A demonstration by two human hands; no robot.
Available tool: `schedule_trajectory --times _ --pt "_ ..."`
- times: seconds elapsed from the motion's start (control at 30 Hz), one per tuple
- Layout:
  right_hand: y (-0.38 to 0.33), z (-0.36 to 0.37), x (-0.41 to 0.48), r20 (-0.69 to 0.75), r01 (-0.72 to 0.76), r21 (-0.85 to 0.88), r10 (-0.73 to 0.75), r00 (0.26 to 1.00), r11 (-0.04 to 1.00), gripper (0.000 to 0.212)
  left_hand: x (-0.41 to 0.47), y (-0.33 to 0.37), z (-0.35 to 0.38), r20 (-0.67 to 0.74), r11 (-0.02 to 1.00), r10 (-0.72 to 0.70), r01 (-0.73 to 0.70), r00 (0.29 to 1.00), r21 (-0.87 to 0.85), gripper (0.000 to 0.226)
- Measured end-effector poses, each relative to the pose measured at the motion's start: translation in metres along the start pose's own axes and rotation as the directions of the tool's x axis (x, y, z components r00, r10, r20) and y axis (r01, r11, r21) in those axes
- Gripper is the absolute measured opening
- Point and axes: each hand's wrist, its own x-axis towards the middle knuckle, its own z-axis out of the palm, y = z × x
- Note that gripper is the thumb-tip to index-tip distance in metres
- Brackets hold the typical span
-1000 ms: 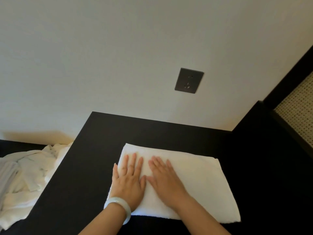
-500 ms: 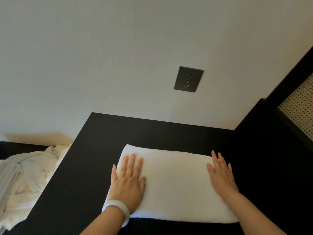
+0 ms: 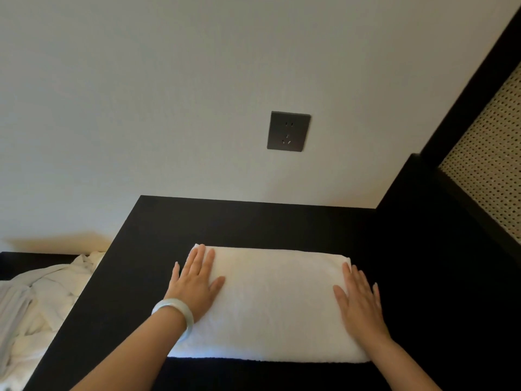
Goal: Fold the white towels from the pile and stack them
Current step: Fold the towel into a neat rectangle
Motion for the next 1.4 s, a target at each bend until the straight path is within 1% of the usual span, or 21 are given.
schedule_trajectory --times 0.07,0.17,0.23,0.3,0.37,0.43,0.47,0.5,0.53,0.57,0.6,0.67,0.73,0.87,0.93,1.0,1.07,1.17,1.3,1.4 --pt "-0.003 -0.010 -0.001 -0.004 -0.025 0.035 0.026 1.000 0.999 0.065 -0.006 0.003 -0.005 -0.017 0.993 -0.053 0.051 0.998 -0.105 0.073" --pt "-0.013 -0.031 -0.007 -0.039 -0.126 0.096 0.130 0.991 0.987 0.069 -0.019 0.004 -0.015 -0.094 0.933 -0.242 0.206 0.966 -0.295 0.073" --pt "-0.019 -0.044 -0.009 0.019 -0.233 0.183 0.233 0.972 0.955 0.069 -0.027 0.002 -0.021 -0.042 0.866 -0.357 0.314 0.933 -0.388 0.069" --pt "-0.021 -0.054 -0.007 0.146 -0.331 0.273 0.302 0.942 0.903 0.061 -0.032 -0.001 -0.026 0.053 0.792 -0.417 0.391 0.907 -0.469 0.065" --pt "-0.016 -0.062 -0.005 0.291 -0.422 0.414 0.322 0.901 0.807 0.055 -0.035 -0.005 -0.031 0.142 0.707 -0.443 0.442 0.885 -0.552 0.058" --pt "-0.010 -0.069 -0.005 0.423 -0.525 0.557 0.324 0.846 0.643 0.056 -0.039 -0.011 -0.034 0.225 0.607 -0.450 0.481 0.864 -0.633 0.050" --pt "-0.008 -0.071 -0.005 0.485 -0.570 0.600 0.311 0.817 0.562 0.055 -0.041 -0.015 -0.035 0.271 0.536 -0.459 0.507 0.846 -0.675 0.046" --pt "-0.006 -0.072 -0.005 0.534 -0.597 0.627 0.283 0.797 0.500 0.053 -0.043 -0.019 -0.037 0.329 0.443 -0.466 0.539 0.821 -0.717 0.043" --pt "-0.006 -0.071 -0.005 0.560 -0.605 0.645 0.249 0.790 0.467 0.048 -0.046 -0.022 -0.037 0.396 0.337 -0.454 0.565 0.798 -0.753 0.040" --pt "-0.006 -0.067 -0.004 0.563 -0.594 0.659 0.222 0.796 0.461 0.044 -0.051 -0.024 -0.037 0.450 0.246 -0.423 0.578 0.787 -0.778 0.036" --pt "-0.007 -0.064 -0.003 0.547 -0.574 0.673 0.208 0.811 0.467 0.042 -0.057 -0.026 -0.038 0.470 0.195 -0.388 0.569 0.793 -0.799 0.033" --pt "-0.014 -0.059 0.000 0.503 -0.534 0.696 0.205 0.840 0.479 0.036 -0.066 -0.031 -0.035 0.431 0.196 -0.363 0.520 0.826 -0.831 0.028" --pt "-0.028 -0.058 0.003 0.483 -0.512 0.710 0.196 0.854 0.482 0.029 -0.075 -0.036 -0.035 0.375 0.205 -0.390 0.476 0.841 -0.855 0.026" --pt "-0.068 -0.056 0.007 0.483 -0.485 0.703 0.151 0.862 0.520 0.019 -0.086 -0.060 -0.045 0.307 0.169 -0.458 0.421 0.834 -0.891 0.023" --pt "-0.096 -0.057 0.006 0.491 -0.466 0.694 0.113 0.864 0.549 0.018 -0.094 -0.080 -0.050 0.301 0.111 -0.481 0.397 0.824 -0.911 0.021" --pt "-0.127 -0.059 0.001 0.500 -0.447 0.675 0.081 0.862 0.586 0.021 -0.101 -0.103 -0.056 0.307 0.043 -0.506 0.379 0.806 -0.924 0.019" --pt "-0.161 -0.057 -0.006 0.509 -0.422 0.671 0.036 0.860 0.610 0.026 -0.110 -0.129 -0.061 0.303 -0.002 -0.540 0.359 0.785 -0.933 0.016" --pt "-0.221 -0.049 -0.021 0.510 -0.362 0.653 -0.033 0.859 0.666 0.039 -0.126 -0.177 -0.064 0.307 -0.069 -0.555 0.325 0.773 -0.943 0.015" --pt "-0.311 -0.027 -0.047 0.520 -0.319 0.633 -0.082 0.850 0.705 0.053 -0.149 -0.266 -0.064 0.282 -0.065 -0.553 0.296 0.784 -0.953 0.019" --pt "-0.384 -0.002 -0.070 0.515 -0.276 0.616 -0.112 0.850 0.738 0.053 -0.167 -0.348 -0.064 0.271 -0.042 -0.557 0.300 0.785 -0.953 0.025"
